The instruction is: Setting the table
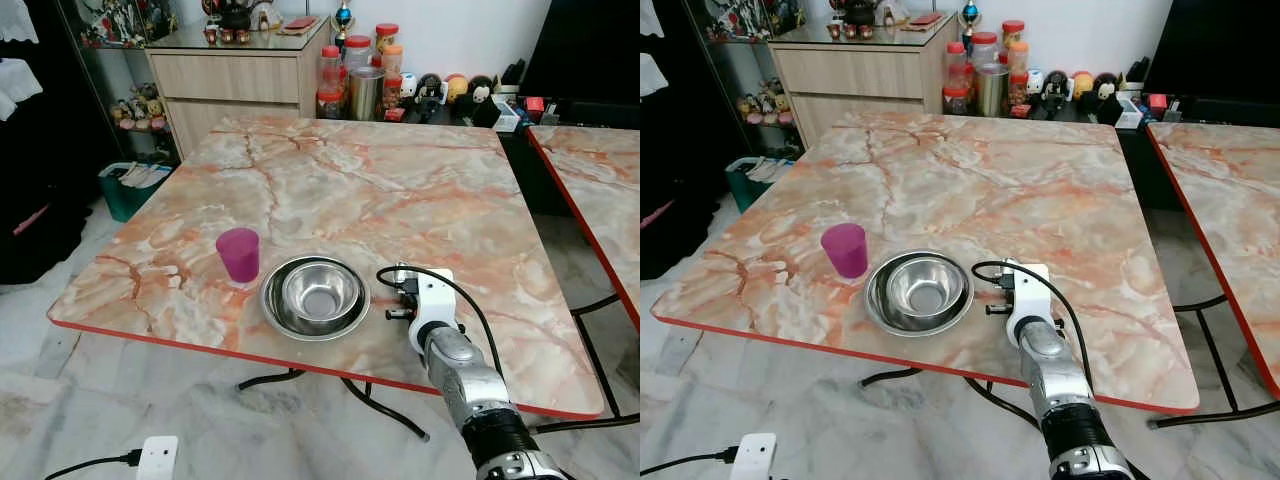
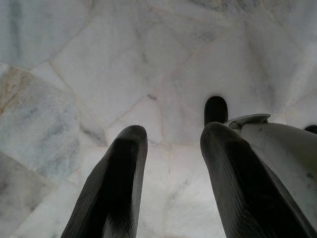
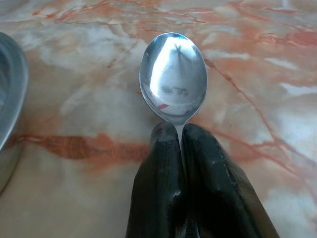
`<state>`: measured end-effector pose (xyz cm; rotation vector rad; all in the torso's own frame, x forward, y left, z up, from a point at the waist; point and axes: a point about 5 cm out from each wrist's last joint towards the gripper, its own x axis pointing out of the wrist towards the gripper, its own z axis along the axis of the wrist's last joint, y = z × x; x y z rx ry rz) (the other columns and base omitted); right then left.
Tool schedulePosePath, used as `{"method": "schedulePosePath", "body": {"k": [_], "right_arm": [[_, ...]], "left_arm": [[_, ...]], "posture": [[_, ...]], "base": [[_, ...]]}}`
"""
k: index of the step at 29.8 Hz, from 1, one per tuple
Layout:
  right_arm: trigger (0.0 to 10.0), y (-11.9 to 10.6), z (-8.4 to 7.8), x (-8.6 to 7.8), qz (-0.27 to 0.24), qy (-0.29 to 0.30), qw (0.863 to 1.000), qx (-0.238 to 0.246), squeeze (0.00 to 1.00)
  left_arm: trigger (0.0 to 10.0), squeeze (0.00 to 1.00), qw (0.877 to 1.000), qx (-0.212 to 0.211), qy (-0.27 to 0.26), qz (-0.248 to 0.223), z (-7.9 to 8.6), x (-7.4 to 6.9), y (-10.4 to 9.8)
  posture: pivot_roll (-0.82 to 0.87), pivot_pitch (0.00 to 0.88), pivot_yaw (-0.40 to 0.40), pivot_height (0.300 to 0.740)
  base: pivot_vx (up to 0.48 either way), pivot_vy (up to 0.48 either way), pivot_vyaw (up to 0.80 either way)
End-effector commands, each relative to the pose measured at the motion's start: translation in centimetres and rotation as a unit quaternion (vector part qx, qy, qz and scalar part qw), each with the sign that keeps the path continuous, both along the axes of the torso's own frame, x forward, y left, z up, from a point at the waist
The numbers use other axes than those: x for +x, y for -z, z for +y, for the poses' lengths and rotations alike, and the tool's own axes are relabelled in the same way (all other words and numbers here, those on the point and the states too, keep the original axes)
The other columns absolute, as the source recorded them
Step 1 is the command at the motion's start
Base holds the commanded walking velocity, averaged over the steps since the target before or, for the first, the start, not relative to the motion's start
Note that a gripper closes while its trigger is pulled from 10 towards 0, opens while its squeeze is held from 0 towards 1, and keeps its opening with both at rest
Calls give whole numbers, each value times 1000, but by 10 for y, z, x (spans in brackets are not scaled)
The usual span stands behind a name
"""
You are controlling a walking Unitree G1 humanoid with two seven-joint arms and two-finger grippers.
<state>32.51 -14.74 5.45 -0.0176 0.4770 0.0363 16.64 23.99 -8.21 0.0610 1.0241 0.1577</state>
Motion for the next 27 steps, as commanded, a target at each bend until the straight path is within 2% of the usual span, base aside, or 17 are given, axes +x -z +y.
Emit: {"method": "schedulePosePath", "body": {"k": [1,5,6,7,8,13,21,23,24,26,27], "right_arm": [[10000,0,0,2,1,-2,1000,-2,0],[10000,-1,0,5,1,-2,1000,-1,0],[10000,-2,1,6,-1,-6,1000,0,447],[10000,-2,1,6,-3,-6,1000,-1,847],[10000,-2,1,7,-4,-6,1000,-2,957],[10000,-2,2,7,-4,-6,1000,-2,953],[10000,-4,2,9,-14,-4,1000,-2,949],[10000,-9,1,11,-32,-2,999,-1,882],[10000,-15,0,13,-50,-2,999,-10,67],[10000,-16,0,13,-55,-2,998,-13,67],[10000,-27,-2,16,-95,0,995,-24,0]], "left_arm": [[10000,0,1000,2,2,11,4,-5,1],[10000,0,1000,3,-1,18,7,-10,3],[10000,0,1000,3,-1,21,6,-12,3],[10000,0,1000,3,-1,22,6,-13,4],[10000,0,1000,3,-2,24,6,-14,4],[10000,0,1000,2,1,30,1,-16,7],[10000,0,1000,-5,7,29,-15,-11,9],[10000,0,1000,-6,8,28,-18,-10,9],[10000,0,1000,-7,8,27,-19,-9,9],[10000,0,1000,-7,9,27,-19,-9,9],[10000,0,1000,-8,8,27,-20,-8,9]], "posture": [[72,0,9,740],[74,0,8,740],[74,0,8,740],[74,0,8,740],[74,0,8,740],[74,0,8,740],[74,0,8,740],[74,0,9,740],[74,0,9,740],[74,0,9,740],[73,0,10,740]], "base": [[0,0,0],[0,0,0],[0,0,0],[0,0,0],[0,0,0],[0,0,0],[0,0,0],[0,0,0],[0,0,0],[0,0,0],[0,0,0]]}}
